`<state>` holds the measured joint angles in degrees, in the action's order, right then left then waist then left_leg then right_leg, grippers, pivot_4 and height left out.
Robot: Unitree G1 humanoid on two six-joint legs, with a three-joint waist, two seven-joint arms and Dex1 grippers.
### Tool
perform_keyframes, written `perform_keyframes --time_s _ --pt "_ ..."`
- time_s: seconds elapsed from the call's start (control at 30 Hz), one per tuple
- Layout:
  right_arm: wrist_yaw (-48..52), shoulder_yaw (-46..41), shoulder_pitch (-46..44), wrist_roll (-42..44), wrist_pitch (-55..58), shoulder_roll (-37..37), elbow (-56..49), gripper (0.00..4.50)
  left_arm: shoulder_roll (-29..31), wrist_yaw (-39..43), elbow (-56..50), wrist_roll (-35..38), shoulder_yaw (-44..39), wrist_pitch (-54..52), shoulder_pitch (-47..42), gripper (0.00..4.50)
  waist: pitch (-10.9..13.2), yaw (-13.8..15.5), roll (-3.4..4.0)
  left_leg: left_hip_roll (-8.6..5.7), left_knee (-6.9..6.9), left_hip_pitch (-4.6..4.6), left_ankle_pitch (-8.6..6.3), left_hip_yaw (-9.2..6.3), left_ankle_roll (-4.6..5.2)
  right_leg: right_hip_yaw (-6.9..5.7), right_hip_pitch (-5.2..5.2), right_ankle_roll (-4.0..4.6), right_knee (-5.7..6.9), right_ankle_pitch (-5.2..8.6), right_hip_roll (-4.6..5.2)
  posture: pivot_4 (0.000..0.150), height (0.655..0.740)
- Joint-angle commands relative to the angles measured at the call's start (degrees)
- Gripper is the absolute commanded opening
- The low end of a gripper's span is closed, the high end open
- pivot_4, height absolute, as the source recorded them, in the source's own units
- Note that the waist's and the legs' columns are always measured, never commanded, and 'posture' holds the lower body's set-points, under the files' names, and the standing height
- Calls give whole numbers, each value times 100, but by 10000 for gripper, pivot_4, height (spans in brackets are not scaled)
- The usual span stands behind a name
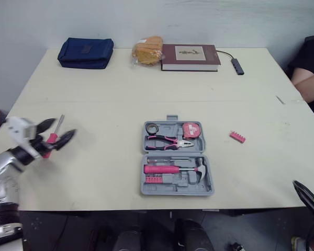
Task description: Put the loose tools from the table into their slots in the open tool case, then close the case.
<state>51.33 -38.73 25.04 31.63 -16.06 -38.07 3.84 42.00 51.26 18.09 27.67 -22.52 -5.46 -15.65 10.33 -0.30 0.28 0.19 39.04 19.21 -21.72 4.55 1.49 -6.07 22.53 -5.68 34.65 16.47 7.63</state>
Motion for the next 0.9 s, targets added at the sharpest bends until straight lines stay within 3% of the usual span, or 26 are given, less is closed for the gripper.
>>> perform_keyframes --time_s 0.03,0.2,0.47,0.9 --pt "-99 322 -675 37 1000 -605 -119 45000 -103 352 -867 303 322 -214 -323 44740 1 8 0 0 2 0 3 0 5 -2 1 0 3 0 0 1500 7400" --pt "285 1342 -2374 -274 1871 -1304 567 45000 -469 536 -1797 503 1060 -824 -680 44740 7 17 8 -1 4 2 25 2 31 -5 1 1 7 1 -8 1500 7400" --pt "653 2506 -4592 -965 2530 -1395 2232 45000 -673 764 -2505 814 1504 -1422 -897 44740 19 23 3 -12 14 31 54 -2 43 -20 4 -14 15 -8 -13 1500 7400" --pt "1398 3462 -5696 -2020 1667 -1074 4238 45000 -599 1042 -3122 1178 1568 -2039 -784 44740 23 8 3 -22 20 44 60 -18 49 -29 -1 -26 4 -15 -13 1500 7400"
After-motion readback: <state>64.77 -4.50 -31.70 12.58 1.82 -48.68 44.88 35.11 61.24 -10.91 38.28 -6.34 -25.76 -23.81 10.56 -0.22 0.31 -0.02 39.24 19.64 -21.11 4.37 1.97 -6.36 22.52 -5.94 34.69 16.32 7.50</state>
